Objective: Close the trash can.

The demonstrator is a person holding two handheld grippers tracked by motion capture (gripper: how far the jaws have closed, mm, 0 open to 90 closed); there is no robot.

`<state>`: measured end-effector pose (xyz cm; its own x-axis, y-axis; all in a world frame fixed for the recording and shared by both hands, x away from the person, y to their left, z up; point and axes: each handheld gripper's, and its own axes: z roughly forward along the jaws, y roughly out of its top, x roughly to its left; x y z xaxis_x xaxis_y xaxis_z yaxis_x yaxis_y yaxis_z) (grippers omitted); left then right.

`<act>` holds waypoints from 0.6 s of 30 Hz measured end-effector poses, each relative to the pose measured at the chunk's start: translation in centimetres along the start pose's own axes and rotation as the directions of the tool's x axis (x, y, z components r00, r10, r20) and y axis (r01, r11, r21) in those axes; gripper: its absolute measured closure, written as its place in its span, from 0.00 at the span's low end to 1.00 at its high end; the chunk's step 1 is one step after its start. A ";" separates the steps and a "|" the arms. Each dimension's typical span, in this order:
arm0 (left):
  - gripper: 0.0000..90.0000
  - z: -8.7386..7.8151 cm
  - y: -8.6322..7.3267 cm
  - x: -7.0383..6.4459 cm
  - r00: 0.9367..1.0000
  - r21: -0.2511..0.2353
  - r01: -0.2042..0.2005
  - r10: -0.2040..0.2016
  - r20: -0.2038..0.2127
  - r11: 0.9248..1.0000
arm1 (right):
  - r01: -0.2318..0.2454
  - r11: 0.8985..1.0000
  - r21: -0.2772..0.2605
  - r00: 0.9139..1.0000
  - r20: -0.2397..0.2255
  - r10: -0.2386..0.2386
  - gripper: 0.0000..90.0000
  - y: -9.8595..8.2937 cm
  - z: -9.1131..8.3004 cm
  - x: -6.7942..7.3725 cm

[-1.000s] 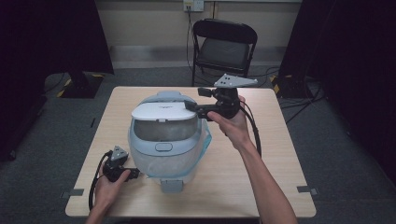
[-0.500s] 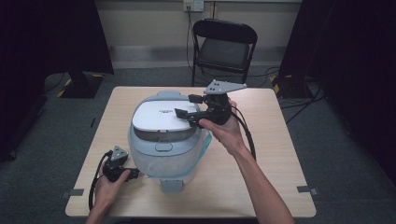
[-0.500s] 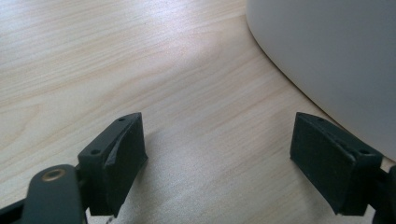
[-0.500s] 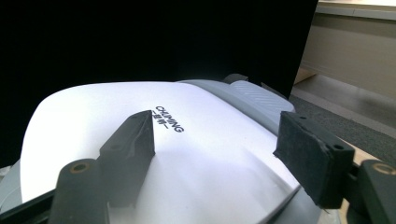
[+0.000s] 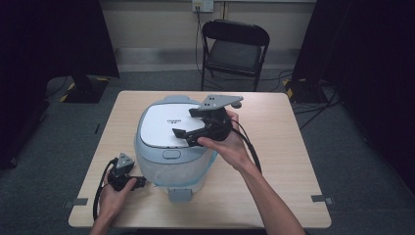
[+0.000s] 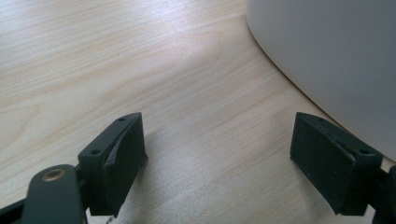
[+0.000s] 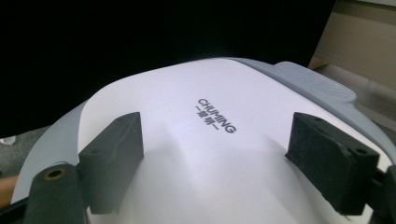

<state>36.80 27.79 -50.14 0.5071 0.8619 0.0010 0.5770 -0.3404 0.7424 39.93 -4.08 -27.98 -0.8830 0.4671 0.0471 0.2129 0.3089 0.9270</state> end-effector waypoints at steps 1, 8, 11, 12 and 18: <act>0.19 0.0 0.0 0.0 1.000 0.000 0.000 0.000 0.000 1.000 | 0.007 1.000 0.004 1.000 0.001 -0.007 0.19 0.0 0.0 0.2; 0.19 0.0 0.0 0.0 1.000 -0.001 0.001 -0.001 0.000 1.000 | 0.032 0.999 0.009 0.999 0.004 -0.032 0.19 -0.2 -0.2 1.6; 0.19 0.0 0.0 0.0 1.000 0.000 0.001 -0.001 0.000 1.000 | 0.039 0.999 0.011 0.999 0.014 -0.039 0.20 -0.3 -0.2 1.9; 0.19 0.0 0.0 0.0 1.000 -0.001 0.001 -0.001 0.000 1.000 | 0.038 0.999 0.007 0.999 0.016 -0.038 0.20 -0.3 -0.2 2.0; 0.19 0.0 0.0 0.0 1.000 -0.001 0.002 -0.002 -0.004 1.000 | 0.043 0.999 0.005 0.999 0.019 -0.043 0.20 -0.4 -0.2 2.2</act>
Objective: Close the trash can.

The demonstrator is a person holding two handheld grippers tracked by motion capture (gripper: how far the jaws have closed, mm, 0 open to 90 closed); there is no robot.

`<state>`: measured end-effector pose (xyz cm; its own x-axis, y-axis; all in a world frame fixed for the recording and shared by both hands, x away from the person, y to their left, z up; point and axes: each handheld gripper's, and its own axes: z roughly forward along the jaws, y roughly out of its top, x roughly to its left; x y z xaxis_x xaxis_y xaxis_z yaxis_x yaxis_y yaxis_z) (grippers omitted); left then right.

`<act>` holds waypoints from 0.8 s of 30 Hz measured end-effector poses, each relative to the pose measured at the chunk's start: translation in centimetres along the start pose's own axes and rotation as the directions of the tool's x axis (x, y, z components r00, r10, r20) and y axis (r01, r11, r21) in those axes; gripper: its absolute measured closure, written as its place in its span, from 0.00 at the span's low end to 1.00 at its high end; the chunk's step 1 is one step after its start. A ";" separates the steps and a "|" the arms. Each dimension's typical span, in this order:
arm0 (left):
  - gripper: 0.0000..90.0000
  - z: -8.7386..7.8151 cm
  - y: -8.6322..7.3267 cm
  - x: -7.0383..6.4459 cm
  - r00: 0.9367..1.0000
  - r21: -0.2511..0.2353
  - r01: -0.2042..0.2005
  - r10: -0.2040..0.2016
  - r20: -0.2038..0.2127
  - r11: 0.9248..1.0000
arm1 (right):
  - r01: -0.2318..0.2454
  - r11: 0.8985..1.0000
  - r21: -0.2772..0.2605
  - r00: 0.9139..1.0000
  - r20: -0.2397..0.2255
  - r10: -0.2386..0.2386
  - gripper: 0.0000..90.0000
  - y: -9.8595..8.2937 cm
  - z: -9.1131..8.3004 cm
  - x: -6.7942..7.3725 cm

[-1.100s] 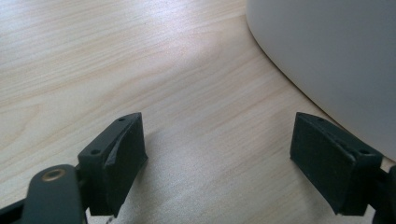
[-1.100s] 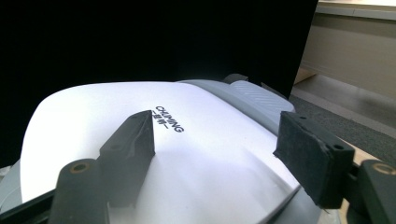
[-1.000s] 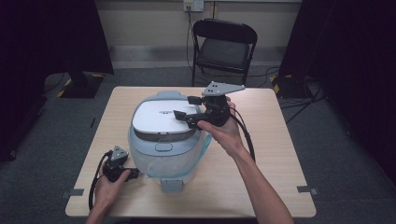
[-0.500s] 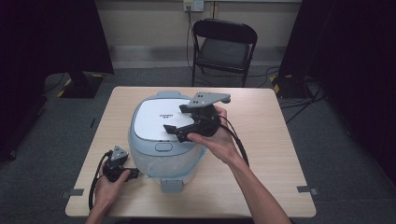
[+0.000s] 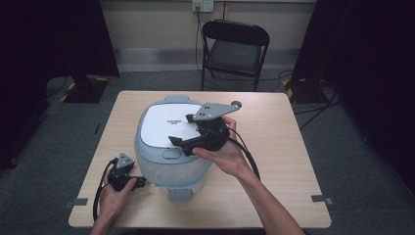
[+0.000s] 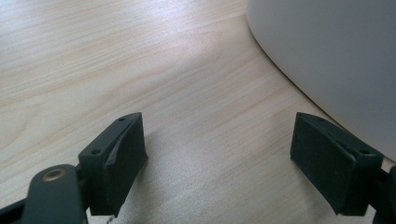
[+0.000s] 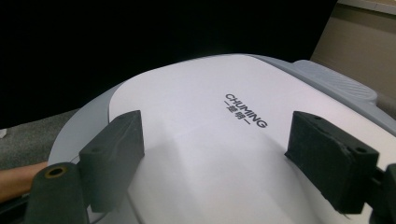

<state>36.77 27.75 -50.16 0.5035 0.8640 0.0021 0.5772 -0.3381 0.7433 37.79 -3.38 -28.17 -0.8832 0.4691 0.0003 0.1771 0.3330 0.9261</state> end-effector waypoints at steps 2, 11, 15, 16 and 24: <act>0.19 0.0 0.0 0.0 1.000 0.000 0.000 0.000 0.000 1.000 | 0.002 1.000 0.000 1.000 0.002 -0.002 0.20 0.0 0.0 0.0; 0.19 0.0 0.0 0.0 1.000 0.001 0.000 0.000 -0.001 1.000 | 0.036 0.999 0.025 0.999 0.013 -0.036 0.21 -0.2 -0.2 0.9; 0.19 0.0 0.0 0.0 1.000 0.001 0.000 0.000 0.000 1.000 | 0.030 0.999 0.023 1.000 0.009 -0.030 0.21 -0.1 -0.1 0.6; 0.19 0.0 0.0 0.0 1.000 0.001 0.000 0.000 0.000 1.000 | 0.024 1.000 0.019 1.000 0.008 -0.024 0.22 -0.2 -0.1 0.4; 0.19 0.0 0.0 0.0 1.000 0.001 0.000 0.000 -0.001 1.000 | -0.029 0.999 -0.018 1.000 0.005 0.029 0.24 -0.3 -0.4 -0.7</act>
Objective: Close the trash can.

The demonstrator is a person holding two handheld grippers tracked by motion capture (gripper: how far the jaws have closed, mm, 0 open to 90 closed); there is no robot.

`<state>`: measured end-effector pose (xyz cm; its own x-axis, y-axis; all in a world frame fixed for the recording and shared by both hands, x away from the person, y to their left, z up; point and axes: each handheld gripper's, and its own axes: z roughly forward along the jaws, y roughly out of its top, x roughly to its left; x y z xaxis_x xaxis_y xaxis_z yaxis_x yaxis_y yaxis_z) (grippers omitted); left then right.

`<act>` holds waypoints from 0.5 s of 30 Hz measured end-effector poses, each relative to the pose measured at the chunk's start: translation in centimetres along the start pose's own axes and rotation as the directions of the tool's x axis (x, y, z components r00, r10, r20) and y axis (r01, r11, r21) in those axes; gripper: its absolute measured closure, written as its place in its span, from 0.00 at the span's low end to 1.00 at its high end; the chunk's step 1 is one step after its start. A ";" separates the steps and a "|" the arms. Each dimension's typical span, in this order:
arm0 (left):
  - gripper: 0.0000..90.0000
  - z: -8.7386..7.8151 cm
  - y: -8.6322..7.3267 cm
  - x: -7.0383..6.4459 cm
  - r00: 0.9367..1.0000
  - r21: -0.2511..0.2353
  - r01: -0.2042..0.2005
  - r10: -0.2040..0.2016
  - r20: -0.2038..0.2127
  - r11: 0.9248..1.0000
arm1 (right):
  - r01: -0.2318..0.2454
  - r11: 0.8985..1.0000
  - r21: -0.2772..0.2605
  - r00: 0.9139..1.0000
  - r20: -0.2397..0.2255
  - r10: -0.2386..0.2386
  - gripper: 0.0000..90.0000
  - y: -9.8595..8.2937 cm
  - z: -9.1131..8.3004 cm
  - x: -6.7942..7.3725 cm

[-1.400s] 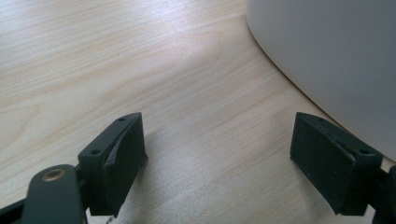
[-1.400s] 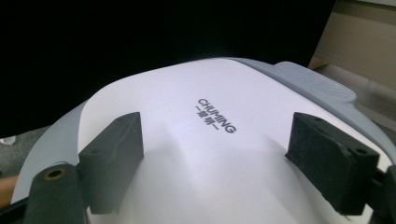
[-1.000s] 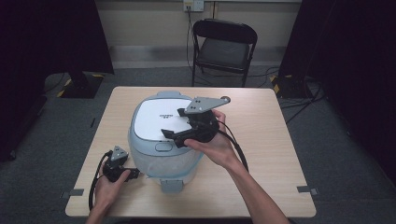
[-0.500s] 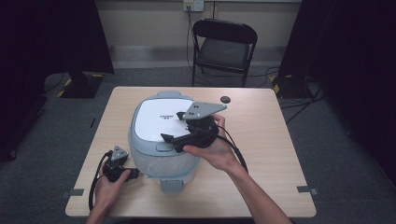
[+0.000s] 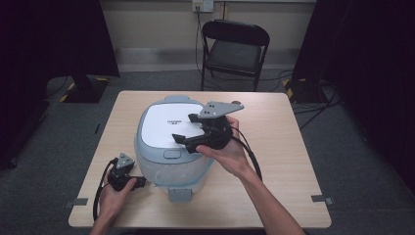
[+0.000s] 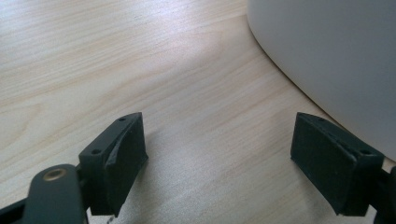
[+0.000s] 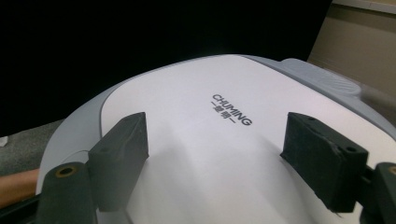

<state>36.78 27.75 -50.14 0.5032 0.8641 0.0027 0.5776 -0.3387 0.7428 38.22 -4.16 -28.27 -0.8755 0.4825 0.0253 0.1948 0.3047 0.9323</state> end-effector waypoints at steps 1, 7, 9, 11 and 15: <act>0.19 0.0 0.0 0.0 1.000 0.000 0.000 0.000 0.000 1.000 | 0.003 1.000 -0.001 1.000 0.005 -0.003 0.24 0.0 0.0 -0.1; 0.19 0.0 0.0 0.0 1.000 0.000 0.000 0.000 0.000 1.000 | -0.022 0.999 -0.032 1.000 0.020 0.022 0.25 0.4 -1.0 -1.0; 0.19 0.0 0.0 0.0 1.000 0.000 0.000 0.000 0.000 1.000 | -0.028 0.999 -0.036 0.999 0.034 0.029 0.24 0.5 -1.3 -1.4; 0.19 0.0 0.0 0.0 1.000 0.000 0.000 0.000 0.000 1.000 | -0.036 0.998 -0.045 0.998 0.050 0.038 0.24 0.5 -1.8 -1.9; 0.19 0.0 0.0 0.0 1.000 0.000 0.000 0.000 0.000 1.000 | -0.045 0.997 -0.056 0.996 0.081 0.049 0.24 0.4 -2.5 -2.5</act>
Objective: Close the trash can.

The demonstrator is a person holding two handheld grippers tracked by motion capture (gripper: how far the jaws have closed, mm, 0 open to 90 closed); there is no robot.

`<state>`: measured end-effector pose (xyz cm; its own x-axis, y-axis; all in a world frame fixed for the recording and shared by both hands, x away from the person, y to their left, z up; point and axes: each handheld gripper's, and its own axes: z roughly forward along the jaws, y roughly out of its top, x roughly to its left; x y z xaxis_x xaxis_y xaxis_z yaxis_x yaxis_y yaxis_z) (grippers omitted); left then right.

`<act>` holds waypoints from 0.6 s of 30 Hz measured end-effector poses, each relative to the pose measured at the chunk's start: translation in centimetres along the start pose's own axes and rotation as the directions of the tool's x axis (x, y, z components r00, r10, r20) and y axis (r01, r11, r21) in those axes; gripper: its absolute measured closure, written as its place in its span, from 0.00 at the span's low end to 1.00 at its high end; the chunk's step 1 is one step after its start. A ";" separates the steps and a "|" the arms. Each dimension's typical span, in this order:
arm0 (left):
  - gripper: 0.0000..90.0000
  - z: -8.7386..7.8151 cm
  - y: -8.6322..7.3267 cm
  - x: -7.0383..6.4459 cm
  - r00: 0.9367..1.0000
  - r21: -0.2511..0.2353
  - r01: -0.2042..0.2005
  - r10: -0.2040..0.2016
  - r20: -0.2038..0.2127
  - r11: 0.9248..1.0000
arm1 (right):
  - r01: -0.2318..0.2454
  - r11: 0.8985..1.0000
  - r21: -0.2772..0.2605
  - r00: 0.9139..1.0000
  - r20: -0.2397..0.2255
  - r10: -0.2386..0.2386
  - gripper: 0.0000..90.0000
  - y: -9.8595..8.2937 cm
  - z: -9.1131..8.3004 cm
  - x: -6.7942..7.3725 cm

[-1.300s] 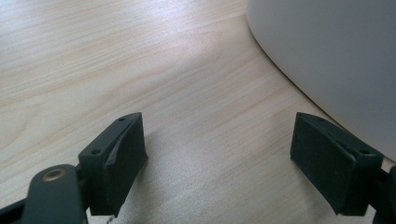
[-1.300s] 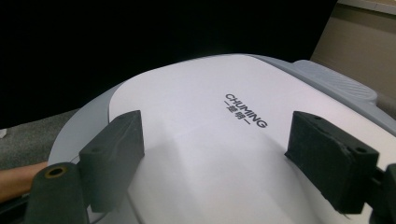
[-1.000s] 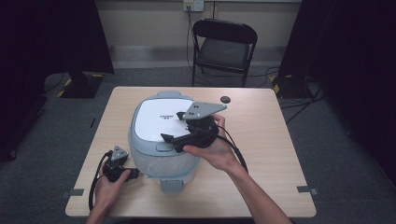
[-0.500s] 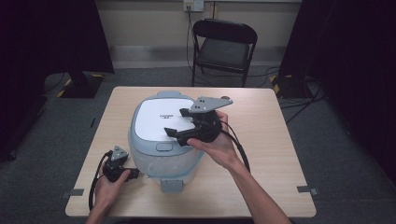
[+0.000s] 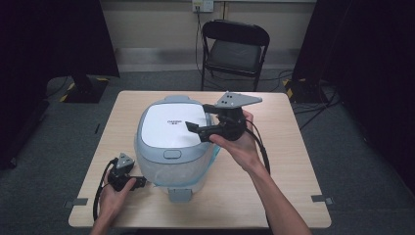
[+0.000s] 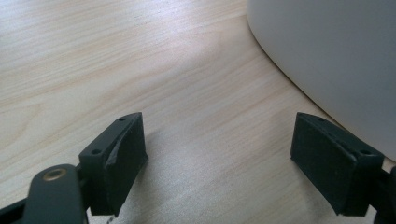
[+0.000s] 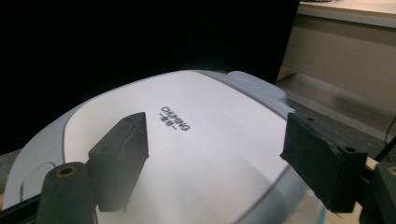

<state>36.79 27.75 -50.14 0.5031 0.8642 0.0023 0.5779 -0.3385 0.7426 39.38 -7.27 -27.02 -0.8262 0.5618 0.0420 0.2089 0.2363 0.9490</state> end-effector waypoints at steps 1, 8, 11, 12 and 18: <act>0.19 0.0 0.0 0.0 1.000 0.000 0.000 0.000 0.000 1.000 | -0.007 1.000 -0.002 1.000 0.018 0.007 0.23 0.0 -0.4 -0.4; 0.19 0.0 0.0 0.0 1.000 0.000 0.000 0.000 0.000 1.000 | -0.031 0.999 -0.008 0.996 0.080 0.032 0.22 -0.3 -1.7 -1.9; 0.19 0.0 0.0 0.0 1.000 0.000 0.000 0.000 0.000 1.000 | -0.060 0.998 -0.009 0.992 0.113 0.061 0.22 -0.9 -2.6 -3.0; 0.19 0.0 0.0 0.0 1.000 0.000 0.000 0.000 0.000 1.000 | -0.060 0.998 -0.009 0.992 0.113 0.061 0.22 -0.9 -2.6 -3.0; 0.19 0.0 0.0 0.0 1.000 0.000 0.000 0.000 0.000 1.000 | -0.095 0.995 -0.008 0.982 0.165 0.095 0.22 -2.2 -4.1 -4.6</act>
<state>36.78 27.75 -50.14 0.5028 0.8644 0.0022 0.5783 -0.3383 0.7424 40.57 -13.65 -28.04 -0.7047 0.7049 0.0800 0.2826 0.1754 0.9431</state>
